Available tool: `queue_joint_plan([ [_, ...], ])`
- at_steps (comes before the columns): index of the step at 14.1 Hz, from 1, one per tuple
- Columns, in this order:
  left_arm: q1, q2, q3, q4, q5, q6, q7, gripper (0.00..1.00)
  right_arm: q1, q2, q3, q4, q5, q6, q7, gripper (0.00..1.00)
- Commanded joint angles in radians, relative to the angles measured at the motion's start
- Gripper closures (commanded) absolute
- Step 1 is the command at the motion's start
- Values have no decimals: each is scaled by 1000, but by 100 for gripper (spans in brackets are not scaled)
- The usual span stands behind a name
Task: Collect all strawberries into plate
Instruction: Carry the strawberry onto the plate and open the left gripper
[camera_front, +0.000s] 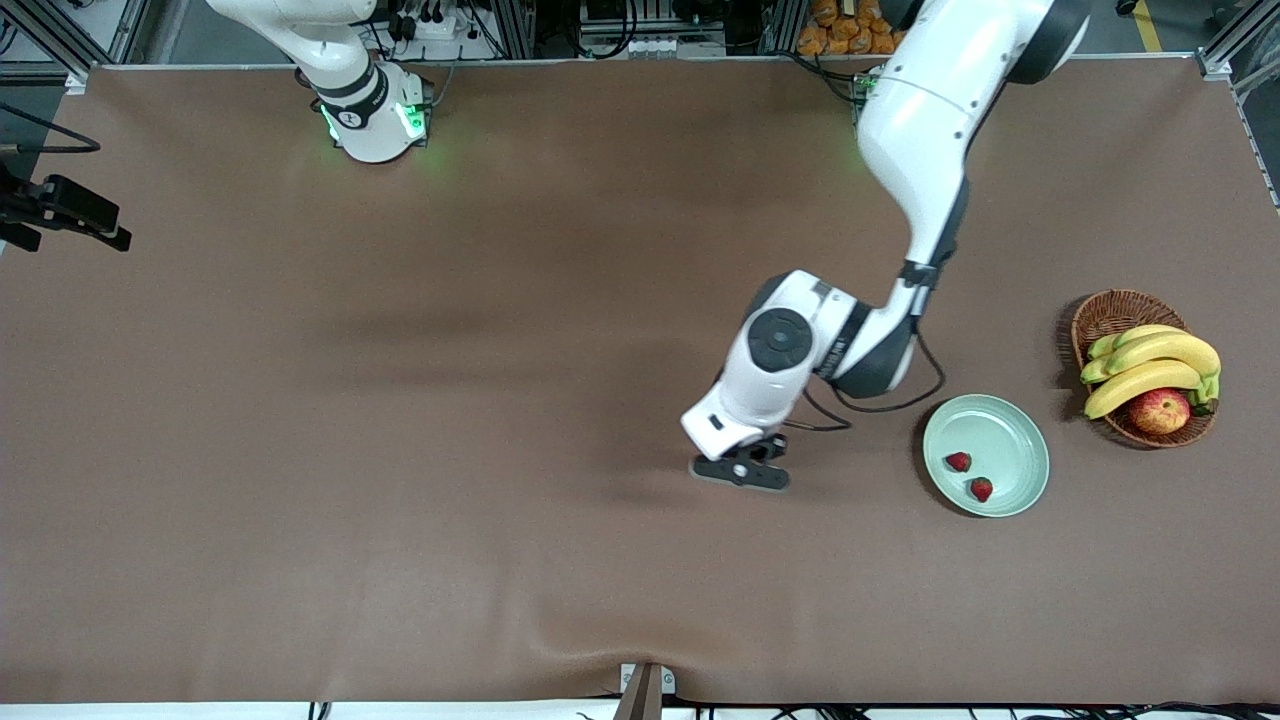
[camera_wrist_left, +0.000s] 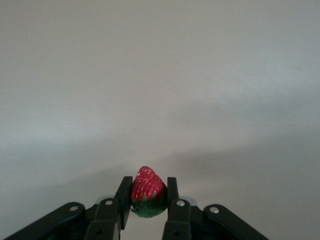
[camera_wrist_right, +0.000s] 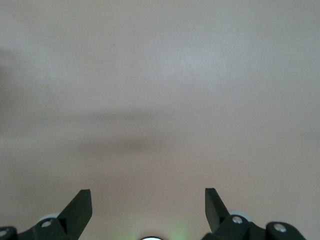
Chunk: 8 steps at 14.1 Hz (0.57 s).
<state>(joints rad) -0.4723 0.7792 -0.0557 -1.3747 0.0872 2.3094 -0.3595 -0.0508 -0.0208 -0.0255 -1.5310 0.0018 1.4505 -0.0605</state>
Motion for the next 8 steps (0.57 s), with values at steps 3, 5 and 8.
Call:
queue_joint_plan([
  [3,184,-121,-47,-107,16,-68,195,96,-1,4,-2,6,12,4,24,0],
  [5,254,-172,-50,-174,16,-70,276,96,-9,4,-4,9,12,-1,22,0],
  [8,368,-238,-53,-285,16,-71,405,94,-15,4,-4,9,4,1,18,0],
])
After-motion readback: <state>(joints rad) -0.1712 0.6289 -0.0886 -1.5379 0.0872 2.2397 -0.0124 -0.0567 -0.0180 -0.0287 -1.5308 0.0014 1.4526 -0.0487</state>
